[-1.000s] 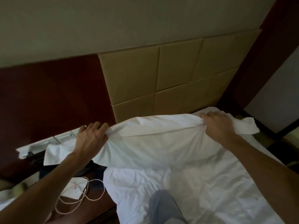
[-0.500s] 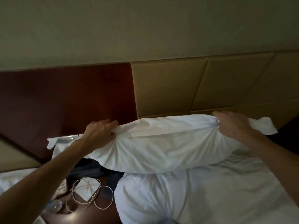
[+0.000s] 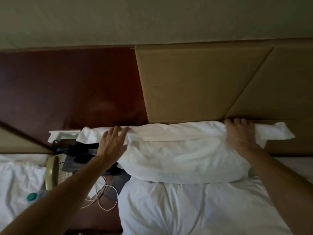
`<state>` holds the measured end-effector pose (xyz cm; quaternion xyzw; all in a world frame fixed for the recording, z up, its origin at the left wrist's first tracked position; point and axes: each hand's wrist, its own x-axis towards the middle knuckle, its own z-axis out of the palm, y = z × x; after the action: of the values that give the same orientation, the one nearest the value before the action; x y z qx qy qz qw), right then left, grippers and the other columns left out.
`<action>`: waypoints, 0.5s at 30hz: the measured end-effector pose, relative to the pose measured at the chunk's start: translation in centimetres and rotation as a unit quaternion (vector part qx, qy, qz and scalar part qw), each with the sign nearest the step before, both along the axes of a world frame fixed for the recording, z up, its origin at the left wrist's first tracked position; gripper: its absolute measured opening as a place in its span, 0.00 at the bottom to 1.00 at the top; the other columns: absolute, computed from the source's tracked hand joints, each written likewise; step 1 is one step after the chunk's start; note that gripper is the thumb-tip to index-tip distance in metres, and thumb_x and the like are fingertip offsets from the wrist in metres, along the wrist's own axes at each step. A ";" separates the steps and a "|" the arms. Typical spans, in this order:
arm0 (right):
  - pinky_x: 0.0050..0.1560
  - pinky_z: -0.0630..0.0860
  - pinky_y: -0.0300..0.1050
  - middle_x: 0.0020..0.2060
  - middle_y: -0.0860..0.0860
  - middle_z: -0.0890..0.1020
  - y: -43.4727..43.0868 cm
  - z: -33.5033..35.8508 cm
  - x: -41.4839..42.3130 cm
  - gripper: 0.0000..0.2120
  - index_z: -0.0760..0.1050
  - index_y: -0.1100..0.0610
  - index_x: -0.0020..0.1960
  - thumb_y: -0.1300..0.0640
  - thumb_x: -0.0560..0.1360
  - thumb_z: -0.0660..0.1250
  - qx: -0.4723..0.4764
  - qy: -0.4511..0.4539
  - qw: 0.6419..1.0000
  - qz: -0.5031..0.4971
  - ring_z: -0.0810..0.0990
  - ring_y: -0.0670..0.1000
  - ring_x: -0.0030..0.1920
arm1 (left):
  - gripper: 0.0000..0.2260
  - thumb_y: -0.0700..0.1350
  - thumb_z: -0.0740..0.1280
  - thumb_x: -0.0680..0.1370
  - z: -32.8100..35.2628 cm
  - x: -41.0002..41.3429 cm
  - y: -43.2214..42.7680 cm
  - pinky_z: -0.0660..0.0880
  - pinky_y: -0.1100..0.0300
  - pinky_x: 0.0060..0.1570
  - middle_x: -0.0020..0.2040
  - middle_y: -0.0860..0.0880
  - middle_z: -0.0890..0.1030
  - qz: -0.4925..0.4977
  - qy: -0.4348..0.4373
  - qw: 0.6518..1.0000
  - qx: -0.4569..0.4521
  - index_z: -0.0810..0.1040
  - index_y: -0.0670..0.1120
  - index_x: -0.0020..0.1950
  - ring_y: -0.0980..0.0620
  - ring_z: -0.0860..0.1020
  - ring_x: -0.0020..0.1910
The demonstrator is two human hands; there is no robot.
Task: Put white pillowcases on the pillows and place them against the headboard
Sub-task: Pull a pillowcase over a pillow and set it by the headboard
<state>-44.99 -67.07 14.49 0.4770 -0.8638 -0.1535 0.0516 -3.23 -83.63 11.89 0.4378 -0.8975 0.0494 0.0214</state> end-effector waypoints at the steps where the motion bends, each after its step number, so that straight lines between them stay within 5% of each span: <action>1: 0.57 0.69 0.57 0.49 0.58 0.79 -0.1 -0.4 0.2 0.13 0.76 0.54 0.55 0.60 0.71 0.65 -0.013 0.008 1.000 0.003 0.75 0.61 0.51 | 0.39 0.49 0.79 0.66 -0.6 0.1 0.0 0.74 0.45 0.58 0.63 0.41 0.75 -0.001 -0.002 1.000 0.010 0.67 0.46 0.73 0.40 0.74 0.63; 4: 0.60 0.67 0.63 0.48 0.63 0.76 0.9 -1.5 1.0 0.13 0.73 0.60 0.55 0.62 0.70 0.64 -0.090 0.024 0.994 0.064 0.73 0.63 0.51 | 0.50 0.54 0.76 0.69 -2.8 0.8 -0.2 0.60 0.43 0.75 0.78 0.37 0.59 -0.003 -0.033 0.998 0.046 0.50 0.45 0.81 0.39 0.56 0.78; 8: 0.71 0.59 0.63 0.64 0.64 0.71 2.4 -2.2 3.9 0.26 0.71 0.61 0.67 0.62 0.69 0.63 -0.170 -0.013 0.969 0.177 0.69 0.66 0.65 | 0.49 0.57 0.72 0.73 -3.5 1.5 0.2 0.49 0.43 0.77 0.81 0.38 0.45 -0.030 -0.008 0.997 0.076 0.41 0.48 0.81 0.41 0.42 0.80; 11: 0.74 0.58 0.60 0.69 0.62 0.68 2.4 -2.1 7.1 0.30 0.71 0.60 0.69 0.61 0.67 0.68 -0.122 -0.061 0.968 0.211 0.67 0.63 0.68 | 0.43 0.57 0.67 0.77 -2.5 3.2 0.4 0.50 0.42 0.77 0.81 0.40 0.46 -0.029 0.023 0.996 0.085 0.43 0.46 0.81 0.43 0.43 0.80; 15: 0.66 0.69 0.56 0.68 0.60 0.71 -0.1 -0.9 11.7 0.25 0.74 0.57 0.65 0.59 0.68 0.70 -0.056 -0.094 0.964 0.241 0.73 0.61 0.63 | 0.35 0.57 0.66 0.77 -2.0 6.5 -1.9 0.54 0.41 0.76 0.78 0.39 0.60 -0.033 0.027 0.999 0.025 0.58 0.45 0.79 0.41 0.57 0.78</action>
<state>-33.31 -67.20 13.56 0.6799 -0.7314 -0.0426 0.0317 3.31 -85.55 9.88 0.4092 -0.9116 0.0146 0.0369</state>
